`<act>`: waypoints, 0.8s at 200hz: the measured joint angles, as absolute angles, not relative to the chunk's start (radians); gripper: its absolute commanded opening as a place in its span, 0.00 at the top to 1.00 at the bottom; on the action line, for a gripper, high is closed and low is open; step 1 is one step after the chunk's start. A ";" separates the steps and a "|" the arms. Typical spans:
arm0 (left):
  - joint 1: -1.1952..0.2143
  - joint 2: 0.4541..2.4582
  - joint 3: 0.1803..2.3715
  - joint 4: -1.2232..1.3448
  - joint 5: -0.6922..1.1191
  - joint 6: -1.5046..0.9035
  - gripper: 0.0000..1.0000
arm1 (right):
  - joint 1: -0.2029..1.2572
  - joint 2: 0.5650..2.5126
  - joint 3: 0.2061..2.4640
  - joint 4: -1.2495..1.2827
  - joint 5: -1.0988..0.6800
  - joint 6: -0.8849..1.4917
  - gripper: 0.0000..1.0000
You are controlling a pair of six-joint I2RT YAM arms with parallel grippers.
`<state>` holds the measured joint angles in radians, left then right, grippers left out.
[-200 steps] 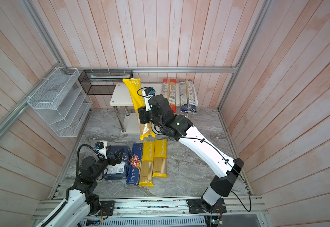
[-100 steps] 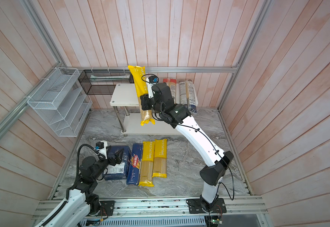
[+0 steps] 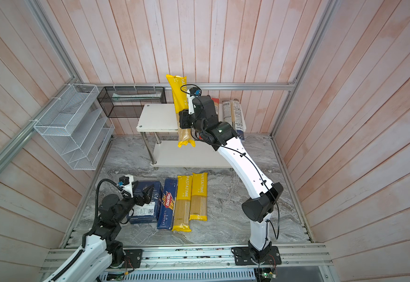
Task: Arrange pasta packages on shelves
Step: Place the pasta bag on the shelf.
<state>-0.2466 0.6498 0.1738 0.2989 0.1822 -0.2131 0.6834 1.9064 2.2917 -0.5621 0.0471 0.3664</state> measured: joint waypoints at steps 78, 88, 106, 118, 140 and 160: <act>-0.247 0.650 0.174 0.299 0.183 -0.213 0.00 | 0.650 1.948 2.306 -0.558 0.050 0.391 0.94; -0.247 0.650 0.174 0.299 0.186 -0.212 0.00 | 0.646 1.956 2.307 -0.554 0.049 0.398 0.94; -0.247 0.650 0.174 0.299 0.197 -0.210 0.00 | 0.641 1.958 2.309 -0.553 0.043 0.407 0.94; -0.247 0.650 0.174 0.299 0.200 -0.209 0.00 | 0.638 1.958 2.311 -0.551 0.043 0.411 0.94; -0.247 0.651 0.174 0.299 0.202 -0.209 0.00 | 0.629 1.958 2.311 -0.549 0.042 0.419 0.94; -0.247 0.651 0.174 0.299 0.202 -0.209 0.00 | 0.622 1.958 2.312 -0.546 0.042 0.426 0.94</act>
